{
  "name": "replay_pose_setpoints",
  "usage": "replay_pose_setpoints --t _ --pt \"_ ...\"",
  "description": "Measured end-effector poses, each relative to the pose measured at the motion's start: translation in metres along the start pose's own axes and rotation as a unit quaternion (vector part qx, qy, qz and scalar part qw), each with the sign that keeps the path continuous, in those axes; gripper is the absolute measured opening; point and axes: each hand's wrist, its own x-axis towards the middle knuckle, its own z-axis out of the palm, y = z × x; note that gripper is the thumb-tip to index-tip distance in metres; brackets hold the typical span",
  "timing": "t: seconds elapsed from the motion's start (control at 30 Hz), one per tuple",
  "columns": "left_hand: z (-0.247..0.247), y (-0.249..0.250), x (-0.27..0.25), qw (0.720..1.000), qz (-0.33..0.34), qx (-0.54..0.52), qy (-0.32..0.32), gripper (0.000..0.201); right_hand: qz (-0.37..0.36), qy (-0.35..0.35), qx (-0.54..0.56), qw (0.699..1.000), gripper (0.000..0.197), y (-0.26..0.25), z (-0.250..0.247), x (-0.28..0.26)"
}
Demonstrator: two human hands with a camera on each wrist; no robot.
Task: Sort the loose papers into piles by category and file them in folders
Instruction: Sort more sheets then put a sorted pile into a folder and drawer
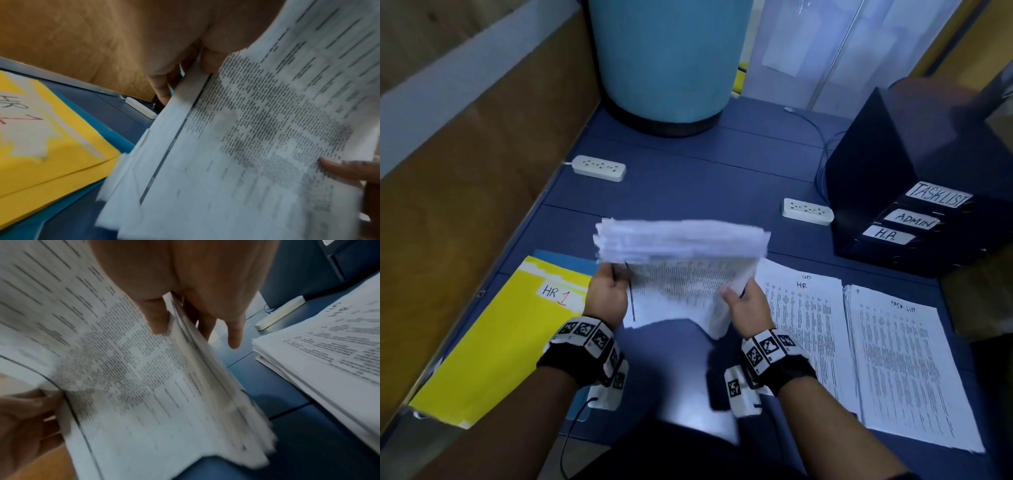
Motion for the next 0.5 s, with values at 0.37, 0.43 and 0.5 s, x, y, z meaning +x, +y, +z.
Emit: replay_pose_setpoints --t 0.37,0.43,0.5 --pt "0.038 0.001 0.021 0.990 -0.056 0.036 -0.124 0.040 0.159 0.042 -0.033 0.986 0.021 0.028 0.011 0.025" --pt "0.043 -0.003 0.026 0.983 -0.075 0.035 -0.162 0.051 0.184 0.037 -0.068 0.980 0.027 0.028 0.013 0.029" --pt "0.046 -0.010 0.029 0.977 -0.090 0.049 -0.185 0.056 0.212 0.013 -0.100 0.972 0.039 0.028 0.016 0.033"
